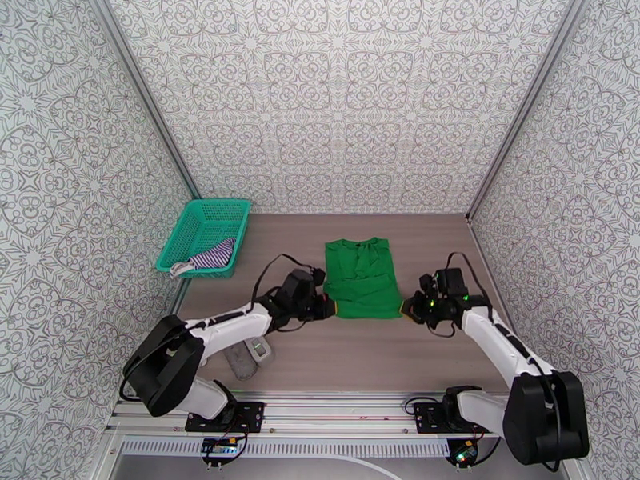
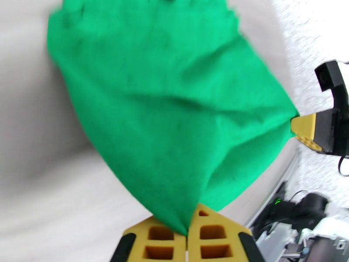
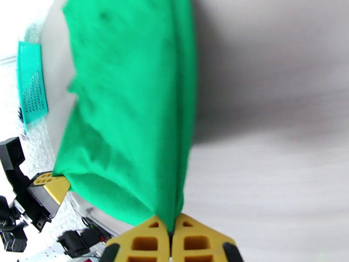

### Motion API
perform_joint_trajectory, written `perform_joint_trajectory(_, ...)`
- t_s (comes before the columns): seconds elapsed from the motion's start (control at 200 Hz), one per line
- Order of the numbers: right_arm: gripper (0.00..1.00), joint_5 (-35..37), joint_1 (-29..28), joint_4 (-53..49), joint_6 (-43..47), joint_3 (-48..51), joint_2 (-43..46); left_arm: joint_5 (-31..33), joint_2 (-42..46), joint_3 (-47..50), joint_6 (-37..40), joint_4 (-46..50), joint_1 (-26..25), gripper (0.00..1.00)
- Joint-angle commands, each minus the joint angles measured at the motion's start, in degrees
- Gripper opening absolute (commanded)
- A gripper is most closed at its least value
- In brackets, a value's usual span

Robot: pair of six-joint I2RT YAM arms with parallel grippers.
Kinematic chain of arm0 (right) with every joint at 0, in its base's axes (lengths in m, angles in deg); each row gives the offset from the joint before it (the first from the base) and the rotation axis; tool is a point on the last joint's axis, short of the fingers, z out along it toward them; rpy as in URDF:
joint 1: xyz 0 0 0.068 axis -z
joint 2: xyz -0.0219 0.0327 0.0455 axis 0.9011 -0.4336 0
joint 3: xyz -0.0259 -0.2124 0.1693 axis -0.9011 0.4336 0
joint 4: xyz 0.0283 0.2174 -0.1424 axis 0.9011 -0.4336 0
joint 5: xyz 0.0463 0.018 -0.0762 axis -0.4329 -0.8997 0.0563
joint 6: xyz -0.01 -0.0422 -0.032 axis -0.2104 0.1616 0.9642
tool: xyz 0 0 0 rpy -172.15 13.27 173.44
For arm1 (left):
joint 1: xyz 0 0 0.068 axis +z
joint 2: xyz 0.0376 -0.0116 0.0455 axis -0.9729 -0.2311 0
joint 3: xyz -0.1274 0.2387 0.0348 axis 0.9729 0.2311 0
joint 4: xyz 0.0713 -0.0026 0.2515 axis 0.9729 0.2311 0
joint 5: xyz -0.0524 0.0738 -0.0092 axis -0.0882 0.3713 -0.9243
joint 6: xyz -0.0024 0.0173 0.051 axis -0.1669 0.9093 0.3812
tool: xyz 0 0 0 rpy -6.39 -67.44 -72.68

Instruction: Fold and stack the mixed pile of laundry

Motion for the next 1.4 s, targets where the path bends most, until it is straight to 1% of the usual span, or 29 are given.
perform_joint_trajectory(0.0,0.0,5.25,-0.06,-3.41,-2.69,-10.51,-3.57,-6.18,-4.05,-7.61,1.97,-0.75,3.67,0.0)
perform_joint_trajectory(0.07,0.0,5.79,-0.06,-2.56,-3.28,-16.52,-7.25,-8.37,-7.65,-12.06,2.04,-1.19,5.55,0.0)
perform_joint_trajectory(0.155,0.0,7.66,-0.06,-1.77,-3.38,-23.76,-13.09,-10.18,-12.03,-16.1,1.27,-4.1,7.38,0.0)
perform_joint_trajectory(0.24,0.0,6.65,0.03,-0.03,-3.08,-29.76,-19.16,-11.5,-16.41,-19.27,-0.4,-7.56,8.76,0.0)
perform_joint_trajectory(0.35,0.0,4.49,0.11,2.8,-3.02,-35.98,-27.02,-11.46,-20.85,-22.3,-1.91,-11.16,10.34,0.0)
perform_joint_trajectory(0.59,0.0,-1.45,0.38,9.58,-4.53,-43.62,-39.24,-11.41,-26.86,-24.57,-6.5,-19.27,14.84,0.0)
perform_joint_trajectory(0.715,0.0,-3.18,0.47,13.44,-5.15,-46.46,-43.65,-11.19,-29.12,-26.14,-7.25,-20.51,16.49,0.0)
perform_joint_trajectory(0.905,0.0,-5.42,0.56,18.49,-6.81,-50.49,-50.01,-11.65,-34.87,-29.86,-8.83,-22.63,18.13,0.0)
perform_joint_trajectory(0.98,0.0,-6.24,0.65,20.54,-7.31,-52.43,-52.81,-11.85,-37.29,-31.33,-9.72,-24.3,18.56,0.06)
perform_joint_trajectory(1.02,0.04,-6.36,0.69,21.46,-7.59,-53.45,-54.44,-11.85,-38.7,-32.14,-10.76,-25.59,18.82,0.14)
perform_joint_trajectory(1.05,0.05,-6.56,0.73,22.17,-7.66,-54.19,-55.45,-11.78,-39.72,-32.61,-11.75,-27.08,19.06,0.2)
perform_joint_trajectory(1.105,0.09,-7.13,0.82,24.79,-7.98,-55.55,-57.98,-11.41,-42.26,-33.18,-13.67,-30.93,19.49,0.27)
perform_joint_trajectory(1.18,0.21,-8.23,1.05,28.05,-8.54,-57.31,-61.32,-10.7,-44.48,-34.08,-15.91,-35.83,20.12,0.32)
perform_joint_trajectory(1.205,0.24,-8.6,1.16,28.91,-8.66,-57.79,-62.05,-10.38,-45.03,-34.59,-16.17,-36.67,20.24,0.34)
perform_joint_trajectory(1.335,0.39,-9.33,1.95,32.14,-8.46,-60.36,-65.5,-9.44,-46.44,-37.52,-15.78,-37.36,20.56,0.47)
perform_joint_trajectory(1.375,0.45,-9.34,2.29,32.05,-7.88,-61.19,-65.87,-9.31,-46.21,-37.94,-15.35,-37.14,20.77,0.49)
perform_joint_trajectory(1.395,0.46,-9.41,2.46,32.0,-7.68,-61.4,-65.92,-9.08,-45.96,-37.9,-15.08,-36.94,20.89,0.49)
